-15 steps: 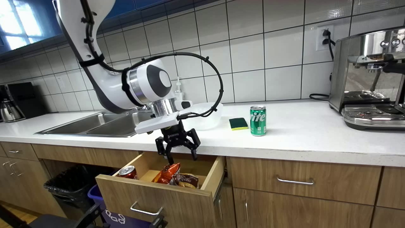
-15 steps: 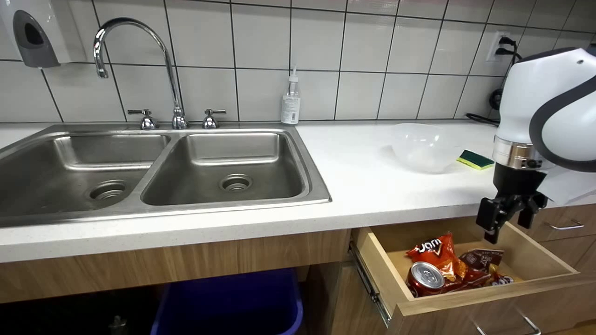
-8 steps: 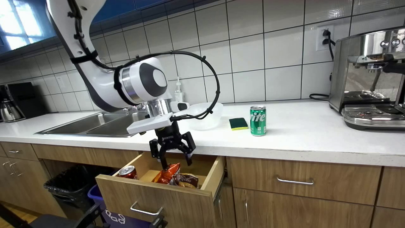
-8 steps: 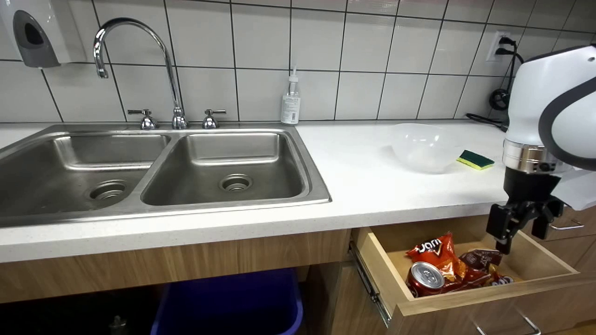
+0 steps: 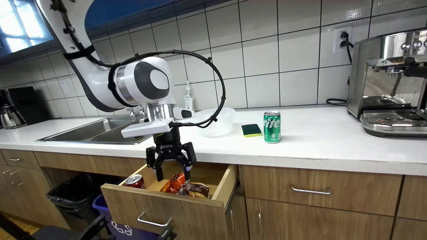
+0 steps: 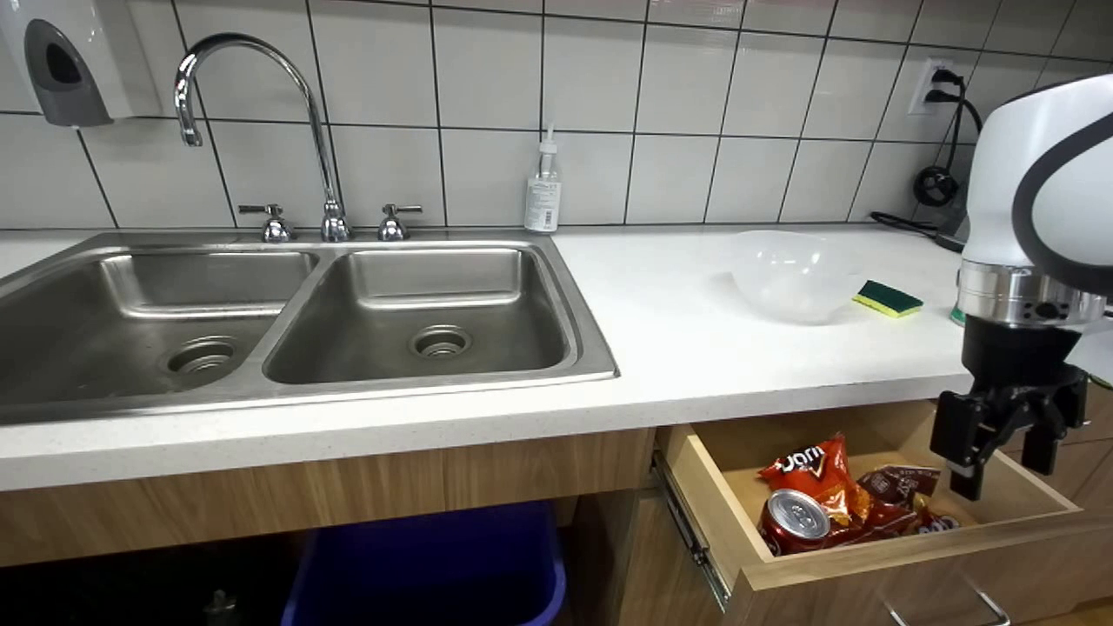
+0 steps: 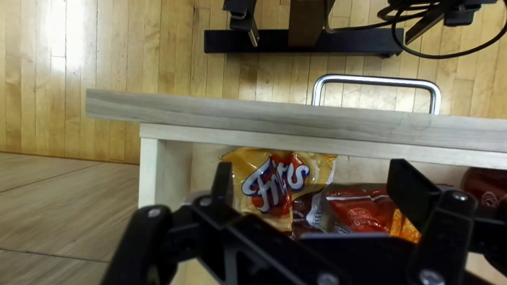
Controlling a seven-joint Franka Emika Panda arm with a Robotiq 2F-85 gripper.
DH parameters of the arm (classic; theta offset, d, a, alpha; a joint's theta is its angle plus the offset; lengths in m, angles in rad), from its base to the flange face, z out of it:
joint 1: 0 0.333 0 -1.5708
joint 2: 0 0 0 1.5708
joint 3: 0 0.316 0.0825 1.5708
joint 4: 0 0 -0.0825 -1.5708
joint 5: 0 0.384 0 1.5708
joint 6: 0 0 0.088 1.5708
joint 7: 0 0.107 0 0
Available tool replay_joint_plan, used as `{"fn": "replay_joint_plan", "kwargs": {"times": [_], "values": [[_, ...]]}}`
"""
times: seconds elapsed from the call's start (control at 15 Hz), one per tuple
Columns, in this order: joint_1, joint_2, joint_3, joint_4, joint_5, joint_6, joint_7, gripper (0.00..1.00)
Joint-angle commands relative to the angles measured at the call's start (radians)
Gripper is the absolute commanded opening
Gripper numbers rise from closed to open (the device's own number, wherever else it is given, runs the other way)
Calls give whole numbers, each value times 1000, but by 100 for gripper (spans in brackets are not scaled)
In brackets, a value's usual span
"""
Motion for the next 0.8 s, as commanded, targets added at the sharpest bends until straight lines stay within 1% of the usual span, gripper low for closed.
{"fn": "replay_joint_plan", "kwargs": {"times": [0.0,0.33,0.73], "values": [[-27,-79,26,-44,38,-60,-66,100],[-25,-118,30,-85,42,-89,-110,100],[-19,-129,37,-117,19,-107,-123,100]]}}
